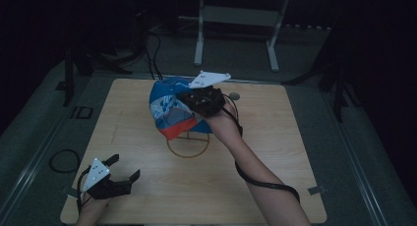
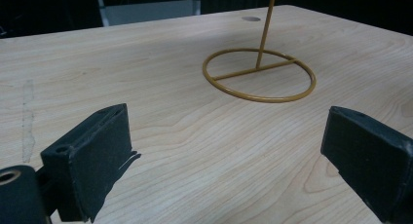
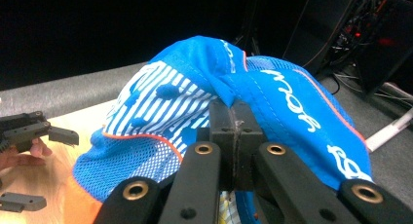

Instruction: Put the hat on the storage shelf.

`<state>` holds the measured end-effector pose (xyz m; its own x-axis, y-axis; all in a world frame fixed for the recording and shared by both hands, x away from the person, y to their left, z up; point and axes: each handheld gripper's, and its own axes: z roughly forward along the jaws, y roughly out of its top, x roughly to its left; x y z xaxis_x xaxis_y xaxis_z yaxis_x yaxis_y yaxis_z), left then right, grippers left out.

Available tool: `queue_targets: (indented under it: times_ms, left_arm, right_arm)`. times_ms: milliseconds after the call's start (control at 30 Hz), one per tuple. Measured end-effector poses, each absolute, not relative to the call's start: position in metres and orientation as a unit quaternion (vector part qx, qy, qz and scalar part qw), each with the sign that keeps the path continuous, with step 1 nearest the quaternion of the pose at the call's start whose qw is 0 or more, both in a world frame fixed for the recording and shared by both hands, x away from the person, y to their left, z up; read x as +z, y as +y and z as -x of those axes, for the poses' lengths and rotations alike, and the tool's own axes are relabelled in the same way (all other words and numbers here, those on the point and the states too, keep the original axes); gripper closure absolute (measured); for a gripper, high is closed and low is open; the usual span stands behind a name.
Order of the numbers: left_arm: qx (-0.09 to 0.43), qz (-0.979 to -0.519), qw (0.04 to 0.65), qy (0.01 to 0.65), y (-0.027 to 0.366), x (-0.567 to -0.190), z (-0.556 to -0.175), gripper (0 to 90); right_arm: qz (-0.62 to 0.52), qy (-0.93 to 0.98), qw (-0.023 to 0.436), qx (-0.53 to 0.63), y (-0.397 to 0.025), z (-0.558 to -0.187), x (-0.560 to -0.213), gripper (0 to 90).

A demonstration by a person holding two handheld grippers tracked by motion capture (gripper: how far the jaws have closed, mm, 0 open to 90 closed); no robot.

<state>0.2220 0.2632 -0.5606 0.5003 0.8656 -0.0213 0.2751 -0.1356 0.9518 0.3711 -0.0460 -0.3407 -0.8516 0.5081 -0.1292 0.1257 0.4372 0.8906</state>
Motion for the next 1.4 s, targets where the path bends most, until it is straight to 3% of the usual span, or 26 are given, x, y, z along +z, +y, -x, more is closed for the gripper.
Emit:
queue_targets:
  times_ms: [1000, 1167, 1267, 1367, 1400]
  left_arm:
    - [0.28, -0.693, 0.523, 0.409, 0.266, -0.562, -0.223, 4.8]
    - [0.28, -0.693, 0.523, 0.41, 0.266, -0.563, -0.223, 4.8]
    - [0.279, -0.693, 0.524, 0.41, 0.266, -0.563, -0.224, 4.8]
    - [0.279, -0.693, 0.523, 0.41, 0.266, -0.563, -0.224, 4.8]
    - [0.28, -0.693, 0.522, 0.411, 0.265, -0.563, -0.224, 4.8]
  right_arm:
    - [-0.219, 0.817, 0.18, 0.502, -0.082, -0.368, -0.367, 75.8]
    - [-0.219, 0.811, 0.178, 0.512, -0.089, -0.364, -0.367, 68.9]
    - [-0.216, 0.809, 0.18, 0.517, -0.093, -0.361, -0.366, 57.7]
    - [-0.213, 0.807, 0.173, 0.522, -0.097, -0.359, -0.366, 53.1]
    - [-0.211, 0.807, 0.17, 0.525, -0.1, -0.357, -0.367, 46.6]
